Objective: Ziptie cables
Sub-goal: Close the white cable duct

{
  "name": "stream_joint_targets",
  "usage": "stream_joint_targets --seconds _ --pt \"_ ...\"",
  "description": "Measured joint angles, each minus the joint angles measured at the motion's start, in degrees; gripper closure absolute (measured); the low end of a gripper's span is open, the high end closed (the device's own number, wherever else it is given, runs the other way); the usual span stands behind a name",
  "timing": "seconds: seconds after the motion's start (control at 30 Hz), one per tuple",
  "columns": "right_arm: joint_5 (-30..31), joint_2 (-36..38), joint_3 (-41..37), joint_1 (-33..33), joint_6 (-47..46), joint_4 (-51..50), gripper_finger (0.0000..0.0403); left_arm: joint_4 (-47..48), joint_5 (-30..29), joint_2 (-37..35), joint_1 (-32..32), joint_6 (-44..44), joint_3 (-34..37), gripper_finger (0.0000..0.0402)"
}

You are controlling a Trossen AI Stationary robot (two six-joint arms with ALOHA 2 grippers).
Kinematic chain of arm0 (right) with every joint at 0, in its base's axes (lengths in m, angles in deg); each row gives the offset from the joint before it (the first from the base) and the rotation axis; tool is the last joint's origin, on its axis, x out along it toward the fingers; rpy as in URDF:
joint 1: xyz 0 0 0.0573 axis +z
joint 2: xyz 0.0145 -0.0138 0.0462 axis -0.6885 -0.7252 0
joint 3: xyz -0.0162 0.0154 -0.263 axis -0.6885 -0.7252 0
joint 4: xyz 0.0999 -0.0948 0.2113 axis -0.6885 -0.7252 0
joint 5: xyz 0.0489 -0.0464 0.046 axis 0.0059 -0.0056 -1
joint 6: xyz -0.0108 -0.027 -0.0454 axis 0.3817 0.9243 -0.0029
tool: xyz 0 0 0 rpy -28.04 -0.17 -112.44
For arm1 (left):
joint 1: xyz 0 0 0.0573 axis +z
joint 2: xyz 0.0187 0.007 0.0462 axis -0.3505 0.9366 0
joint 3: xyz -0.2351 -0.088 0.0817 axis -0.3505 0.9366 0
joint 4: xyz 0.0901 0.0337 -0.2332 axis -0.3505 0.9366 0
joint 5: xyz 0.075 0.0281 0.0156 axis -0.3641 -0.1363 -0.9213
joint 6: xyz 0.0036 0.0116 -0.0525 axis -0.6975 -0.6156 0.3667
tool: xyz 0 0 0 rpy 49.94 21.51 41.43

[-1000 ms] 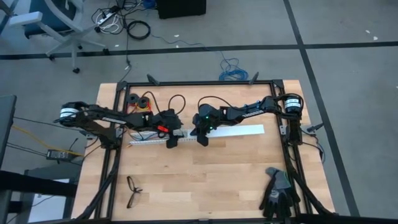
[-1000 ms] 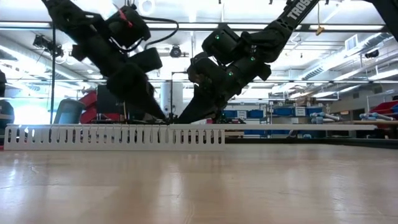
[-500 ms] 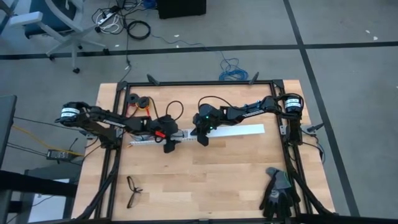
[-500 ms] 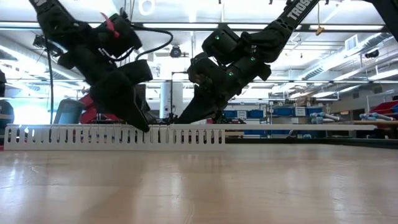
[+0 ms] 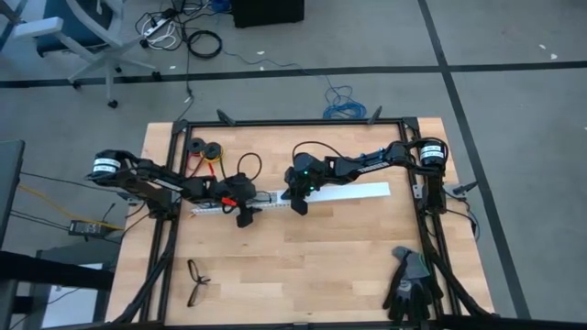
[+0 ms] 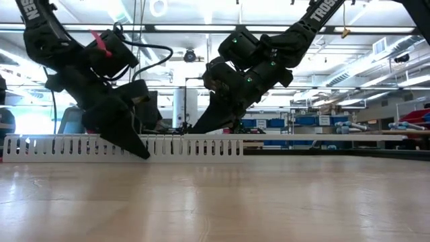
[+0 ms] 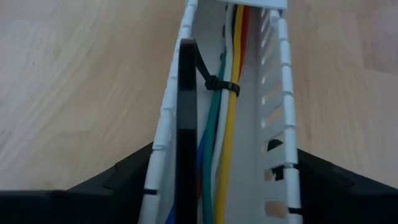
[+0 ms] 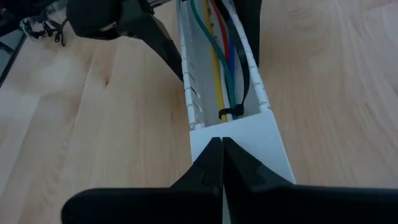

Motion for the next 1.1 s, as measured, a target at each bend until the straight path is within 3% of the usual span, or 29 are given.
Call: stream_joint_targets --seconds 0.27,0.6,0.77,0.93,1.1 --pt "0.29 -0.03 -0.04 0.07 -0.52 0.78 0.0403 -6.14 0.11 4.00 -0.01 0.02 -0.11 0.0169" --pt "-3.15 -6.52 3.71 0.10 -2.05 7.72 0.0403 -7.42 -0.56 4.32 -0.05 0.04 -0.42 0.0161" --pt "-2.78 -7.27 7.35 0.57 2.85 7.46 0.0403 -7.07 -2.11 4.43 -0.05 -0.14 -0.96 0.0161" --pt "0.35 -1.20 7.55 0.74 5.99 3.13 0.0403 -5.60 -2.88 4.27 -0.03 -0.13 -1.14 0.0161" --pt "4.09 2.28 7.52 -0.20 7.11 -9.23 0.0403 -5.47 -2.87 4.25 -0.03 -0.35 -1.15 0.0160"
